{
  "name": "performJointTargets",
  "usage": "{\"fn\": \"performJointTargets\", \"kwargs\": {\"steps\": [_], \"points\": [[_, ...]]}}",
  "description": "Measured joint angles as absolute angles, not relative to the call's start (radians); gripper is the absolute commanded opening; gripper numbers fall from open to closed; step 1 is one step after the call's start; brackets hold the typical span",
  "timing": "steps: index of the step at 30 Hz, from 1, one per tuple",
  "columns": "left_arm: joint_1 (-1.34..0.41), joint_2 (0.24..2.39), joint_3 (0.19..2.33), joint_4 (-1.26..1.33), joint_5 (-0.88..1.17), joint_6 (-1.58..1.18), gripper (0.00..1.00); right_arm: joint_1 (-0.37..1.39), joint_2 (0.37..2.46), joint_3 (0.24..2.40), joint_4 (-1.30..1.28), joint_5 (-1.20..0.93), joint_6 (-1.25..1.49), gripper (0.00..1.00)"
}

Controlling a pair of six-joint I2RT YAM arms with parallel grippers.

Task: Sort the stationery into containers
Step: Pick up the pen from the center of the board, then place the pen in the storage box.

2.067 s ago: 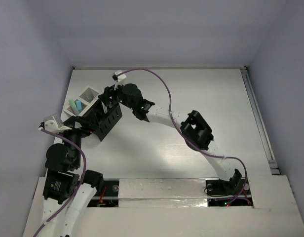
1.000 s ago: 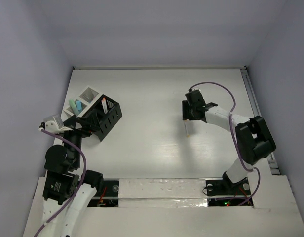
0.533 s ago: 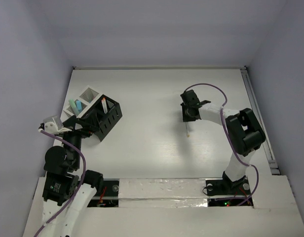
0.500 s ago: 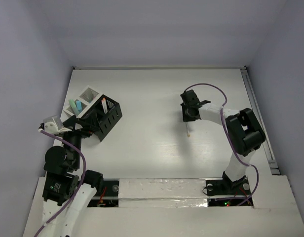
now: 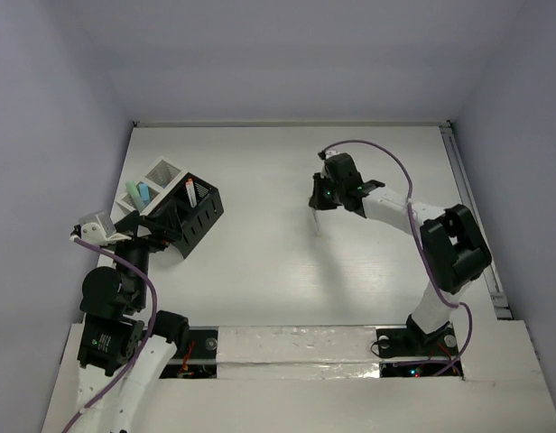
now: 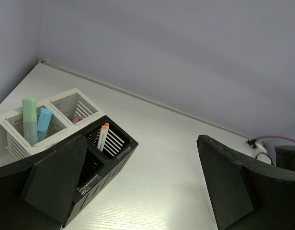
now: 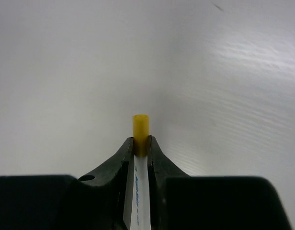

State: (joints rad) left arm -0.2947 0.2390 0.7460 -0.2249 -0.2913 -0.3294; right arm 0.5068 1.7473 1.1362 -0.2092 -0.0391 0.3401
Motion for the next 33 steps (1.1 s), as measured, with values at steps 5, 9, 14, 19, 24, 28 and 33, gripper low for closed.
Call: {"fn": "performJointTargets", "kwargs": {"steps": [5, 9, 14, 19, 24, 28, 33], "points": [[-0.295, 0.239, 0.746, -0.225, -0.291, -0.329, 0.99, 0.58, 1.748, 1.256, -0.06, -0.184, 0.39, 0.0], [-0.295, 0.24, 0.746, -0.224, -0.292, -0.329, 0.99, 0.642, 1.785, 1.382, 0.114, -0.271, 0.445, 0.0], [-0.295, 0.246, 0.746, -0.225, -0.292, -0.329, 0.99, 0.699, 1.933, 1.58, 0.327, -0.352, 0.532, 0.0], [-0.295, 0.247, 0.746, -0.225, -0.296, -0.329, 0.99, 0.727, 2.163, 1.806, 0.515, -0.422, 0.649, 0.0], [-0.295, 0.249, 0.746, -0.224, -0.296, -0.329, 0.99, 0.756, 2.38, 2.045, 0.521, -0.436, 0.677, 0.0], [-0.295, 0.249, 0.746, -0.224, -0.296, -0.329, 0.99, 0.782, 2.461, 2.157, 0.482, -0.417, 0.652, 0.0], [-0.295, 0.251, 0.746, -0.224, -0.295, -0.329, 0.99, 0.811, 2.534, 2.303, 0.429, -0.394, 0.619, 0.0]]}}
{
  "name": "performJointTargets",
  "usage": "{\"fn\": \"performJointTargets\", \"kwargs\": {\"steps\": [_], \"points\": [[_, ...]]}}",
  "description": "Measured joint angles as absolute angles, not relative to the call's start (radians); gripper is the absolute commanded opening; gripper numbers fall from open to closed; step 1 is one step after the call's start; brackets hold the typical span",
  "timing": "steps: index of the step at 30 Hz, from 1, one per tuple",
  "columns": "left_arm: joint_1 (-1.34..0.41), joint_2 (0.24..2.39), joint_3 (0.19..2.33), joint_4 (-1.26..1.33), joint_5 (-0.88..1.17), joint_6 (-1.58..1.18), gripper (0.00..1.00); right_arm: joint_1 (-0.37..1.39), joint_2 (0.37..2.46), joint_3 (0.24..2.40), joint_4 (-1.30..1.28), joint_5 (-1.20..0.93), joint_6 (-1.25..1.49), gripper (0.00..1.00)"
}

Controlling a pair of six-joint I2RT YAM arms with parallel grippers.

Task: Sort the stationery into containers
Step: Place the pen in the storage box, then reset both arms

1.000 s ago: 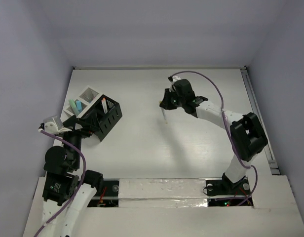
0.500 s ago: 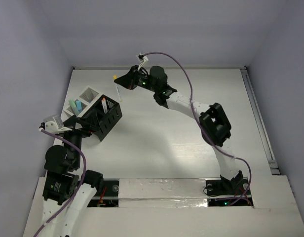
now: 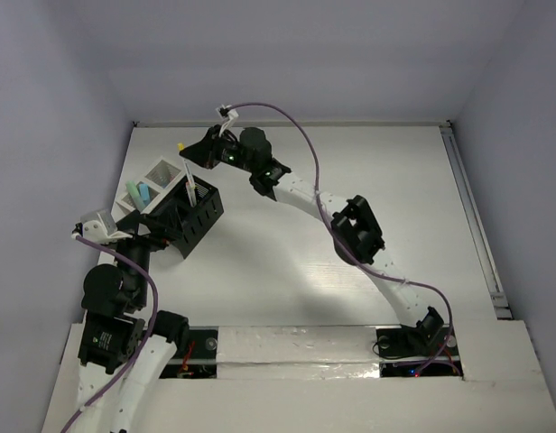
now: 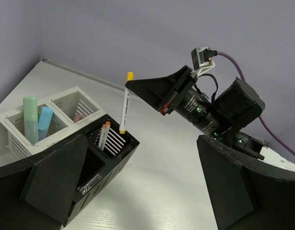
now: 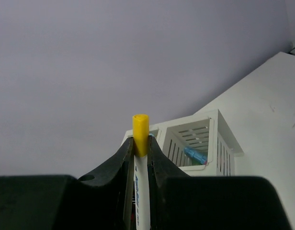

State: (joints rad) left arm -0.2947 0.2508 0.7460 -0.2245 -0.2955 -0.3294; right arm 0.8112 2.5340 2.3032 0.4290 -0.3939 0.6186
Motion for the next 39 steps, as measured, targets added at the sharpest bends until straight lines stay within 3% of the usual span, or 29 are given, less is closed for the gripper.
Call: {"fn": "performJointTargets", "kwargs": {"steps": [9, 10, 11, 15, 19, 26, 32, 35, 38, 39], "points": [[-0.295, 0.252, 0.746, -0.224, -0.296, -0.329, 0.99, 0.827, 2.549, 2.266, 0.412, -0.369, 0.58, 0.02], [-0.295, 0.252, 0.746, -0.224, -0.295, -0.329, 0.99, 0.828, 2.549, 2.255, 0.41, -0.369, 0.576, 0.14], [-0.295, 0.252, 0.746, -0.224, -0.295, -0.329, 0.99, 0.828, 2.549, 2.241, 0.401, -0.369, 0.568, 0.14], [-0.295, 0.252, 0.746, -0.224, -0.295, -0.329, 0.99, 0.828, 2.549, 2.241, 0.386, -0.371, 0.535, 0.4], [-0.295, 0.253, 0.746, -0.224, -0.296, -0.329, 0.99, 0.828, 2.549, 2.241, 0.38, -0.382, 0.516, 0.52], [-0.293, 0.257, 0.746, -0.224, -0.296, -0.329, 0.99, 0.835, 2.515, 2.187, 0.379, -0.4, 0.493, 0.54], [-0.286, 0.273, 0.746, -0.223, -0.294, -0.329, 0.99, 0.839, 2.279, 1.892, 0.402, -0.386, 0.437, 0.55], [-0.28, 0.291, 0.746, -0.22, -0.286, -0.329, 0.99, 0.839, 2.099, 1.72, 0.421, -0.349, 0.387, 0.66], [-0.278, 0.311, 0.746, -0.22, -0.276, -0.326, 0.99, 0.837, 1.897, 1.532, 0.454, -0.291, 0.329, 0.88], [-0.278, 0.319, 0.746, -0.22, -0.272, -0.324, 0.99, 0.837, 1.822, 1.452, 0.481, -0.263, 0.305, 1.0]]}}
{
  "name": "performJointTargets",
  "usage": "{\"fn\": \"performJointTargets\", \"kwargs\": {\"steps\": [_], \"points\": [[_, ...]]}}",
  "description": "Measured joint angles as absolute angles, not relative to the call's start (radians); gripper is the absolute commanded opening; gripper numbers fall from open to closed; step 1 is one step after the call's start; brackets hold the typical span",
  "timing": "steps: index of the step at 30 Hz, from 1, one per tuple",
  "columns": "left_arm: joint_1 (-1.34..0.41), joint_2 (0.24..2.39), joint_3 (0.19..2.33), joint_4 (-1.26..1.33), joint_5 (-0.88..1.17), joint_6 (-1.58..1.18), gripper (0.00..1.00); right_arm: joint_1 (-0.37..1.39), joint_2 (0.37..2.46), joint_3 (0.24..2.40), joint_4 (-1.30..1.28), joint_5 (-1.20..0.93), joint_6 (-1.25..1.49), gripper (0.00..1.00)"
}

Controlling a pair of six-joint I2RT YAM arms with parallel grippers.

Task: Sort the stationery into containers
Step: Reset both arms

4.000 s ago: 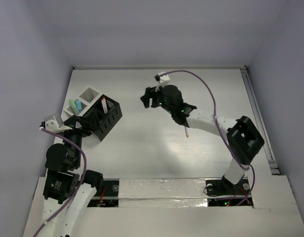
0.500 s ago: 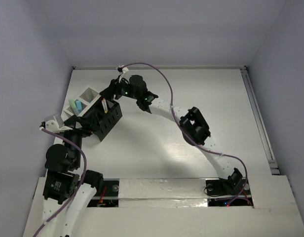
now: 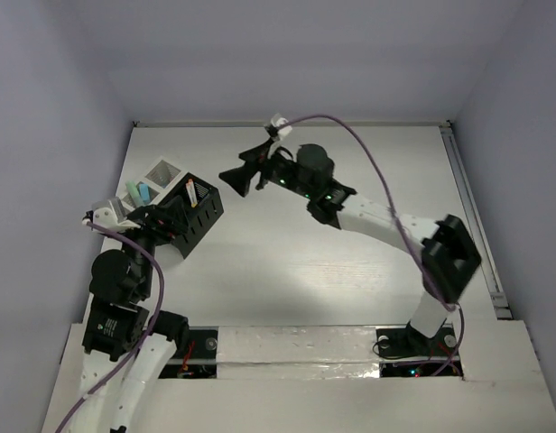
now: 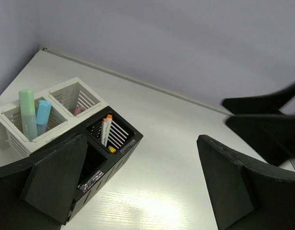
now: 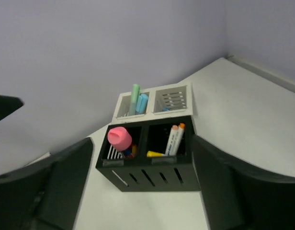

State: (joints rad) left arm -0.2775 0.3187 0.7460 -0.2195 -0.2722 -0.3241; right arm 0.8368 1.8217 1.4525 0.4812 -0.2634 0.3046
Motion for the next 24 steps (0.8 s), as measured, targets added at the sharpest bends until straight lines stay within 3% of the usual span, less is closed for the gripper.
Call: {"fn": "performJointTargets", "kwargs": {"steps": [12, 18, 24], "points": [[-0.226, 0.345, 0.731, -0.143, -0.041, -0.287, 0.99, 0.821, 1.092, 0.852, 0.444, 0.375, 0.182, 1.0], [-0.222, 0.379, 0.727, -0.096, 0.072, -0.297, 0.99, 0.812, 0.879, 0.834, 0.397, 0.601, 0.146, 1.0], [-0.222, 0.374, 0.726, -0.038, 0.129, -0.318, 0.99, 0.812, 0.743, 0.793, 0.257, 0.68, 0.152, 1.0]]}}
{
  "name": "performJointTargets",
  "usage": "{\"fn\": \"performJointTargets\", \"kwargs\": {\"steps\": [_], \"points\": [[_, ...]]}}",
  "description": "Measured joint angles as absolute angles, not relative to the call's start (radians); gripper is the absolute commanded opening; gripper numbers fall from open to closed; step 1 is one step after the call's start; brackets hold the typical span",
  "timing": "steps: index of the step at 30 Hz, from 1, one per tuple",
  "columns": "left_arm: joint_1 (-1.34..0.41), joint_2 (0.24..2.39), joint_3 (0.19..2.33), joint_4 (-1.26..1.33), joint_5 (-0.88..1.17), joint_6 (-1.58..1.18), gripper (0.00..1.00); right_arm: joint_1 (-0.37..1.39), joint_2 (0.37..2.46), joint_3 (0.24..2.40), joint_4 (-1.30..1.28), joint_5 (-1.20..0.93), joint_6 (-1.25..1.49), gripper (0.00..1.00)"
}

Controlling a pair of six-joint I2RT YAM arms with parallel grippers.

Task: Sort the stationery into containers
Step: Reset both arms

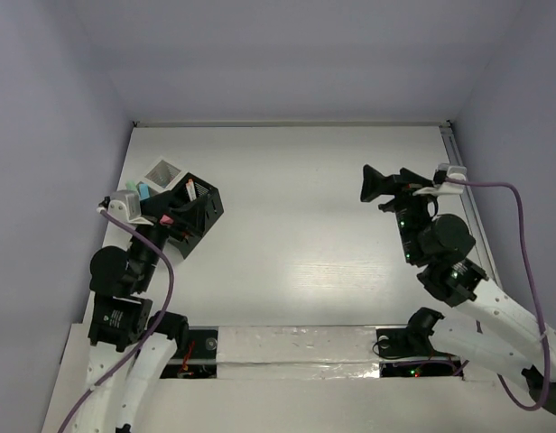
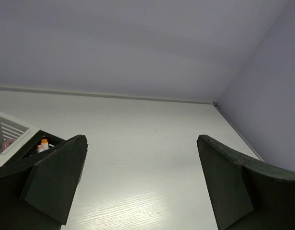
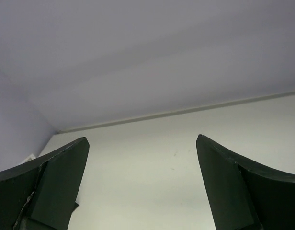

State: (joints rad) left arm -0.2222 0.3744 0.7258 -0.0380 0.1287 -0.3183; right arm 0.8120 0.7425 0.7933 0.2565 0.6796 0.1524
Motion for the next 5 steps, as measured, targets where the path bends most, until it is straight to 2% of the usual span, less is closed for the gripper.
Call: {"fn": "performJointTargets", "kwargs": {"steps": [5], "points": [[-0.222, 0.362, 0.726, -0.032, 0.141, -0.319, 0.99, 0.812, 0.653, 0.769, 0.162, 0.704, 0.165, 1.0]]}}
